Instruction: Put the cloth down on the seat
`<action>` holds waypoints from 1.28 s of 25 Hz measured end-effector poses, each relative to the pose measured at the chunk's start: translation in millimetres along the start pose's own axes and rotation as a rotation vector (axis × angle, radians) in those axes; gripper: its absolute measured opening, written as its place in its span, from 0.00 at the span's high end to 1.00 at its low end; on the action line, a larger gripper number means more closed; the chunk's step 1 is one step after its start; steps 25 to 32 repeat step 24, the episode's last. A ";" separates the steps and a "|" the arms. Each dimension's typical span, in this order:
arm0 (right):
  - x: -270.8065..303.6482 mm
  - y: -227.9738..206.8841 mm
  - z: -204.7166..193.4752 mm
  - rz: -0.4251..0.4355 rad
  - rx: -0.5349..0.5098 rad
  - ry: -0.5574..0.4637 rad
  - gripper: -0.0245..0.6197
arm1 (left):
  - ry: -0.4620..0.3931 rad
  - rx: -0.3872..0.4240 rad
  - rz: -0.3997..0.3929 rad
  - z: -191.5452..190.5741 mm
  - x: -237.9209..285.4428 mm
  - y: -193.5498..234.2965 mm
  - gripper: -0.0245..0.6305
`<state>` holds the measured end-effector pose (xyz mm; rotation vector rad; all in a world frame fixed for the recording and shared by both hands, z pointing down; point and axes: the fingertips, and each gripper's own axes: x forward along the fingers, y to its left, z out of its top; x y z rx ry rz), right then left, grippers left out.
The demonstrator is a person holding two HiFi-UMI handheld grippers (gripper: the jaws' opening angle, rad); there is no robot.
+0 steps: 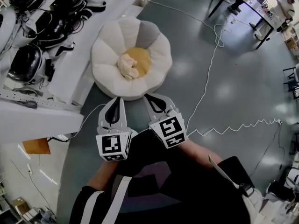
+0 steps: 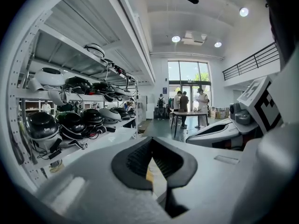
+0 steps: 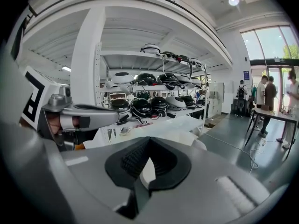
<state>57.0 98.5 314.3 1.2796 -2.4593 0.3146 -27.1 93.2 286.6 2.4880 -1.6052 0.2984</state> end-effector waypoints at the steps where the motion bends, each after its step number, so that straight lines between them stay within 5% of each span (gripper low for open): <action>1: -0.9 -1.6 -2.0 0.002 0.005 0.003 0.96 | 0.005 -0.001 -0.002 -1.8 0.9 -2.5 0.96; 32: 2.5 -1.4 -4.0 -0.013 0.023 0.002 0.96 | 0.016 -0.025 0.033 -10.3 -4.5 9.0 0.96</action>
